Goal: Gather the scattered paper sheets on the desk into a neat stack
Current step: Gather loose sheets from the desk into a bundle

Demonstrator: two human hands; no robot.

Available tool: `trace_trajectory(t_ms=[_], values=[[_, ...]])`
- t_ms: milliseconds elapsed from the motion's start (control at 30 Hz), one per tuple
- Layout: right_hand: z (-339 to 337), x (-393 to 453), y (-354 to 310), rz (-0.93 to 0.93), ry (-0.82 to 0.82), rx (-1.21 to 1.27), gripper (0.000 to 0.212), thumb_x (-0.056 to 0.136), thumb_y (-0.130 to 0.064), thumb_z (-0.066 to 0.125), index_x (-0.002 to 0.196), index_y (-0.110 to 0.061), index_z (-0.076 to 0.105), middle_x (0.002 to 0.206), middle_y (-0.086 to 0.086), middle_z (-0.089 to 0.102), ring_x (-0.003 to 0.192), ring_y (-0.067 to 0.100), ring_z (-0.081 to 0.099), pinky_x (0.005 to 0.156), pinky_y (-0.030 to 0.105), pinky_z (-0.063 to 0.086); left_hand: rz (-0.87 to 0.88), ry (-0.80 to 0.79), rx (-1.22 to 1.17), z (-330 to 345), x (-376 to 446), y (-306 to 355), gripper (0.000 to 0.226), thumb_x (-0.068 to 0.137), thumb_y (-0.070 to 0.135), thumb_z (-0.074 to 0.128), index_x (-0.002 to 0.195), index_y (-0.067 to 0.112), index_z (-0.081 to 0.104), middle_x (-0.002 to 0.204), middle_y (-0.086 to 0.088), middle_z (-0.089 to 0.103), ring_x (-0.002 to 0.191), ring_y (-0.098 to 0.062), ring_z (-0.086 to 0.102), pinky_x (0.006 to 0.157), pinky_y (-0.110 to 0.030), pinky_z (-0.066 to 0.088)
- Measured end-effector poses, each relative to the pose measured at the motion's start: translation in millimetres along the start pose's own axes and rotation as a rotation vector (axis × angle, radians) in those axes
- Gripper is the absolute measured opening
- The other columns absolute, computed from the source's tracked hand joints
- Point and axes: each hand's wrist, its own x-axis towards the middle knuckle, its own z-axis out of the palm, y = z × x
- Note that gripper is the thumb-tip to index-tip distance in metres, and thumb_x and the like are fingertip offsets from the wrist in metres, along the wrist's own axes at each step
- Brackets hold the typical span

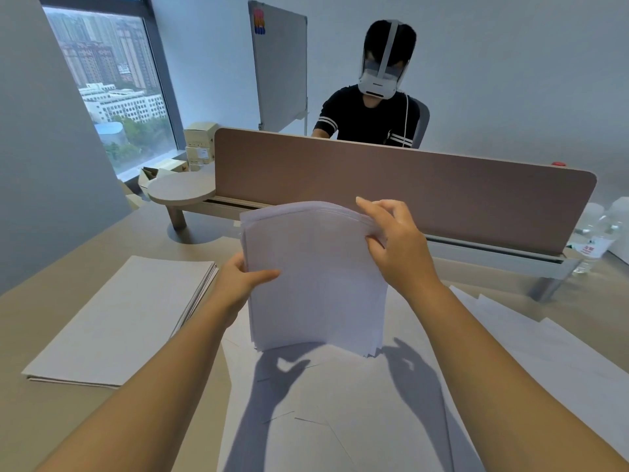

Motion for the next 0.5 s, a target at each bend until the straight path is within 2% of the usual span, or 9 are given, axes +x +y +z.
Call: trace_trajectory(t_ms=[133,200,267,300,367,433,500], values=[[1,4,2,-0.042,-0.003,0.034,0.039,0.089,-0.002,0.052,0.126,-0.011,0.056,0.123,0.012,0.053,0.107,0.025,0.055,0.080,0.013,0.038,0.018,0.018,-0.007,-2,-1,0,0.028,0.083,0.005,0.063,0.105,0.018,0.052,0.087,0.007,0.059,0.079,-0.010,0.057,0.062,-0.024,0.047],[2,4,4,-0.020,0.035,0.128,0.043,0.087,0.000,0.055,0.128,-0.013,0.054,0.119,0.008,0.055,0.105,0.017,0.053,0.078,0.000,0.035,0.013,0.023,-0.025,-2,1,-1,0.027,0.083,0.005,0.063,0.104,0.017,0.052,0.086,0.007,0.059,0.077,-0.010,0.057,0.061,-0.023,0.046],[1,5,4,0.113,0.082,0.304,0.054,0.084,-0.004,0.062,0.134,-0.017,0.046,0.117,-0.004,0.050,0.106,0.006,0.045,0.075,-0.008,0.033,0.006,0.022,-0.038,-2,2,-1,0.026,0.083,0.003,0.063,0.102,0.017,0.052,0.085,0.008,0.059,0.076,-0.009,0.057,0.060,-0.022,0.045],[1,5,5,0.213,0.088,0.404,0.059,0.083,-0.006,0.065,0.136,-0.018,0.043,0.117,-0.008,0.047,0.107,0.004,0.043,0.076,-0.006,0.034,0.003,0.016,-0.035,-2,2,-2,0.025,0.083,0.003,0.063,0.100,0.018,0.053,0.085,0.007,0.059,0.076,-0.009,0.057,0.060,-0.022,0.045],[3,2,11,0.429,0.043,0.630,0.056,0.080,-0.008,0.069,0.131,-0.015,0.047,0.114,-0.007,0.051,0.106,0.011,0.048,0.081,0.008,0.042,-0.006,0.008,-0.022,-3,4,-7,0.023,0.083,0.002,0.063,0.092,0.020,0.054,0.085,0.006,0.059,0.077,-0.010,0.056,0.061,-0.023,0.046],[9,-6,23,0.601,-0.038,0.849,0.041,0.079,-0.005,0.068,0.118,-0.009,0.056,0.097,-0.003,0.061,0.092,0.019,0.059,0.070,0.016,0.051,-0.012,0.002,-0.014,-3,5,-13,0.025,0.082,-0.001,0.063,0.088,0.022,0.054,0.085,0.004,0.059,0.078,-0.012,0.056,0.063,-0.025,0.046],[21,-16,34,0.724,-0.148,0.903,0.030,0.080,-0.005,0.066,0.109,-0.008,0.059,0.088,-0.002,0.063,0.081,0.018,0.060,0.063,0.020,0.052,-0.029,-0.006,-0.024,-2,7,-22,0.027,0.081,-0.002,0.063,0.095,0.018,0.054,0.088,0.000,0.060,0.081,-0.015,0.056,0.067,-0.027,0.047]])
